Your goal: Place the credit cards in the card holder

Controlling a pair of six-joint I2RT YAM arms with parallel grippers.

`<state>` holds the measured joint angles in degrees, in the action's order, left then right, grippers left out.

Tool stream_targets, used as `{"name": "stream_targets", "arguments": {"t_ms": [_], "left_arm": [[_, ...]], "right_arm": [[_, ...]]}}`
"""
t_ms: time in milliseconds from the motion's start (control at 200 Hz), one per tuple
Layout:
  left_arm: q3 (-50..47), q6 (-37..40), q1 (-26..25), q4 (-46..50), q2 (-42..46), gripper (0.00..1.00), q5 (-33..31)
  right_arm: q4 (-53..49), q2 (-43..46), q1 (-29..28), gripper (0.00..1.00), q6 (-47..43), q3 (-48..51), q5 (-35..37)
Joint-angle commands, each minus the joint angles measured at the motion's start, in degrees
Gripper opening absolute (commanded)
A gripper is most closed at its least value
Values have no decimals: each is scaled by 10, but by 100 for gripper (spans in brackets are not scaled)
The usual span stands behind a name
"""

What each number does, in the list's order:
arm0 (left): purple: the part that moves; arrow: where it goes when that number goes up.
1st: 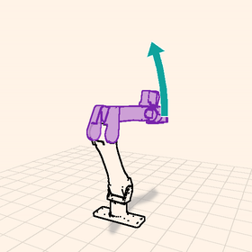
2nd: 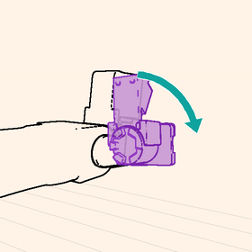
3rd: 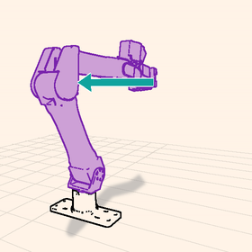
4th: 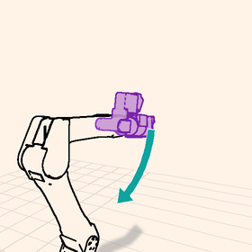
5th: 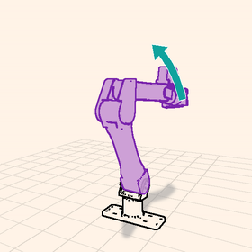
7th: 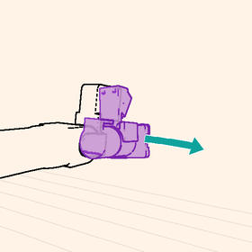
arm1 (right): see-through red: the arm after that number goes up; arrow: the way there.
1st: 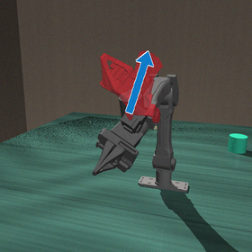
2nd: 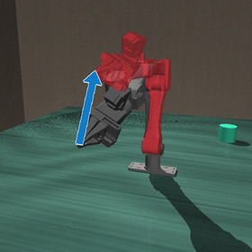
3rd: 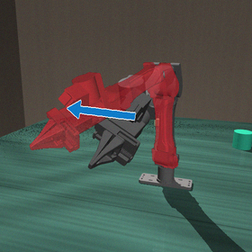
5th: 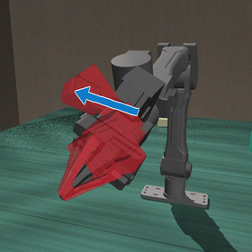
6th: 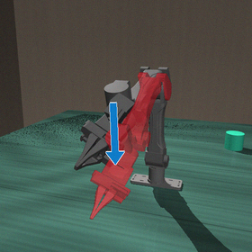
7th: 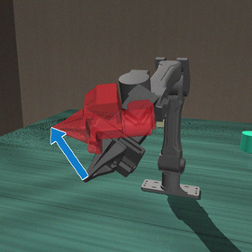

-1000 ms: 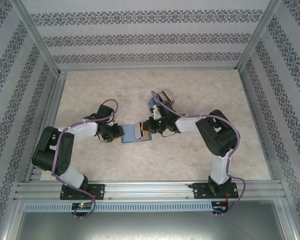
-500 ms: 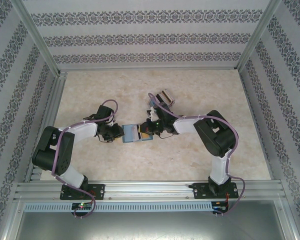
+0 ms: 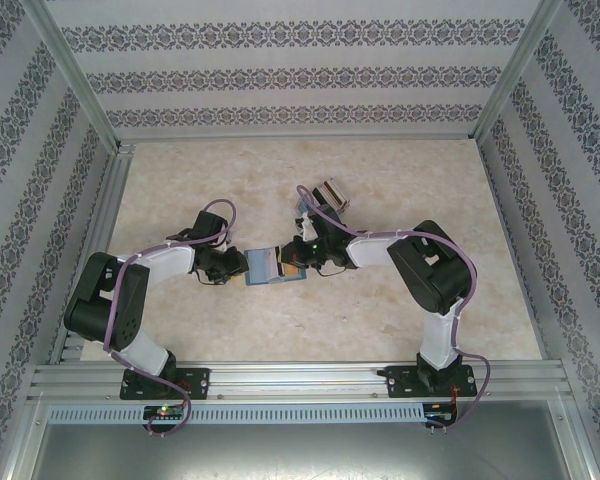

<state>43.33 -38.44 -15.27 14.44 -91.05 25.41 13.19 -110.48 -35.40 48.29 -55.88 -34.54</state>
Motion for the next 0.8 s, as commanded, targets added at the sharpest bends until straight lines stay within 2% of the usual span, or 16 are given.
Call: {"name": "stream_targets", "arguments": {"t_ms": [0,794], "left_arm": [[-6,-7,2,-6,-3,23,7],[4,2,2,8,-2,22,13]], "right_arm": [[3,-14,3,6,3,-6,25],[25,-30,0,6,13,-13,37]]}}
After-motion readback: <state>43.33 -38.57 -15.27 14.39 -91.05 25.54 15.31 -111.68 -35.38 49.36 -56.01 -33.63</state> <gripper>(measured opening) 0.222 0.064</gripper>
